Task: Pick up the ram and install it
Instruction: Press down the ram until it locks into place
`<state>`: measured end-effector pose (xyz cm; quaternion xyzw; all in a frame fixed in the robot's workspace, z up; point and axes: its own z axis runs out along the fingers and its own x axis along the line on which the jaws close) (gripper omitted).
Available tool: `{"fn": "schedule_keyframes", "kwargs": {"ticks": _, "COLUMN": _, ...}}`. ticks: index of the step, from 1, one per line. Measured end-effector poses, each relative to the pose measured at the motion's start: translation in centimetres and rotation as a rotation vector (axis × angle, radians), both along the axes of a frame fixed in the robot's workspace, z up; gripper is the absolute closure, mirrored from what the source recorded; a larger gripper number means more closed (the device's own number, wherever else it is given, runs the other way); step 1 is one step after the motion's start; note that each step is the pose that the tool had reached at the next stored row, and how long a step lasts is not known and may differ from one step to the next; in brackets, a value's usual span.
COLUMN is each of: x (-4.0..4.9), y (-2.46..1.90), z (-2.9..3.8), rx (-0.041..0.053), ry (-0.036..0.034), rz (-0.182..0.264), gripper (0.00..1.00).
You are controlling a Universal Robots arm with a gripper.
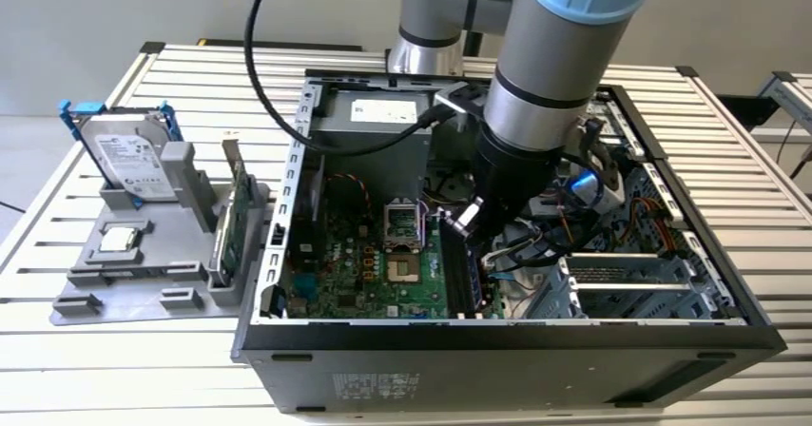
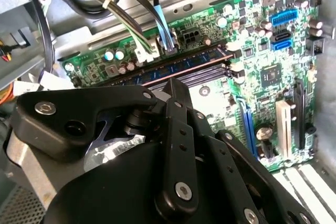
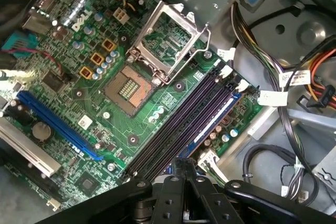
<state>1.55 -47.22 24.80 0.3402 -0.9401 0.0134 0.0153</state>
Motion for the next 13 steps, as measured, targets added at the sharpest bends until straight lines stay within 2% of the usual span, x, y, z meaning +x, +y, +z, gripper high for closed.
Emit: {"fn": "schedule_keyframes", "kwargs": {"ticks": 13, "x": -0.01, "y": 0.0, "z": 0.0, "rx": 0.0, "ry": 0.0, "rz": 0.143, "gripper": 1.0}}
